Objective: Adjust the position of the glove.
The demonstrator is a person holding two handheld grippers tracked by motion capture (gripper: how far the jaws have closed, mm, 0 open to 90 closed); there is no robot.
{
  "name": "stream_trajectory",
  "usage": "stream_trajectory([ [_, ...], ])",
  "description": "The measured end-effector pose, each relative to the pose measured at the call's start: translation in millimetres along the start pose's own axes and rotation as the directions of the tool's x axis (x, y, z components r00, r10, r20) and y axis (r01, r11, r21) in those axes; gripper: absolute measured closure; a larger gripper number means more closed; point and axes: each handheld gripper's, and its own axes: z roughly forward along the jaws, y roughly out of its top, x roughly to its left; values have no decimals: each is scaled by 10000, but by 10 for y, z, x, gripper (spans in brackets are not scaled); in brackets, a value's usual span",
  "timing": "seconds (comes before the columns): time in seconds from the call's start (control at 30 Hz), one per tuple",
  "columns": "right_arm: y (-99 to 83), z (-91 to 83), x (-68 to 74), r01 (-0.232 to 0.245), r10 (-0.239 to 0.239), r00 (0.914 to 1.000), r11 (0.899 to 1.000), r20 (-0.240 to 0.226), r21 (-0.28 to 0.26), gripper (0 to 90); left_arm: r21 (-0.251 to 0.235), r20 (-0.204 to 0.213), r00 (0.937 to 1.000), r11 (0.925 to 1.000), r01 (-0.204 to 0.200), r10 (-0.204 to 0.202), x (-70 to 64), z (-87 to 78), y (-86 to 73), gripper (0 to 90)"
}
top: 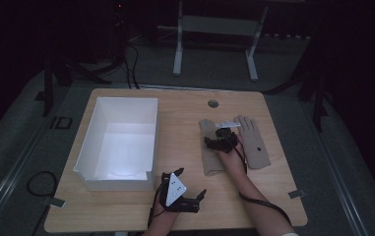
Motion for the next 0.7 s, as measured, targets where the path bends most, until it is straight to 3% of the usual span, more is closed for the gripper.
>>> stream_trajectory([
  [0.07, -13, 2, 5, 65, -64, 10000, 9999, 49, -103, 287, -9, -6, 10000, 10000, -5, 5, -1, -1, 0, 6],
  [0.17, -25, -17, 44, 159, -159, 9999, 9995, 3, -269, 470, -8, -8, 10000, 10000, -8, 8, -1, 0, 0, 6],
  [0.23, -32, -32, 69, 170, -172, 9998, 9992, -53, -353, 642, 4, 1, 10000, 10000, 0, 0, 1, 0, 0, 6],
  [0.3, -35, -44, 94, 136, -138, 9999, 9992, -70, -365, 707, 20, 5, 10000, 10000, 21, -21, 2, 2, 1, 6],
  [0.53, 24, -212, 120, -522, 502, 9978, 9975, -423, -475, 739, 60, 6, 10000, 10000, 8, -8, 2, 5, 3, 6],
  [0.57, 62, -351, 129, -664, 634, 9971, 9953, -425, -711, 740, 59, -1, 10000, 10000, 9, -9, 1, 6, 3, 6],
  [0.7, 89, -546, 146, -725, 675, 9963, 9926, -538, -971, 741, 57, -20, 10000, 10000, -22, 22, -3, 5, 3, 6],
])
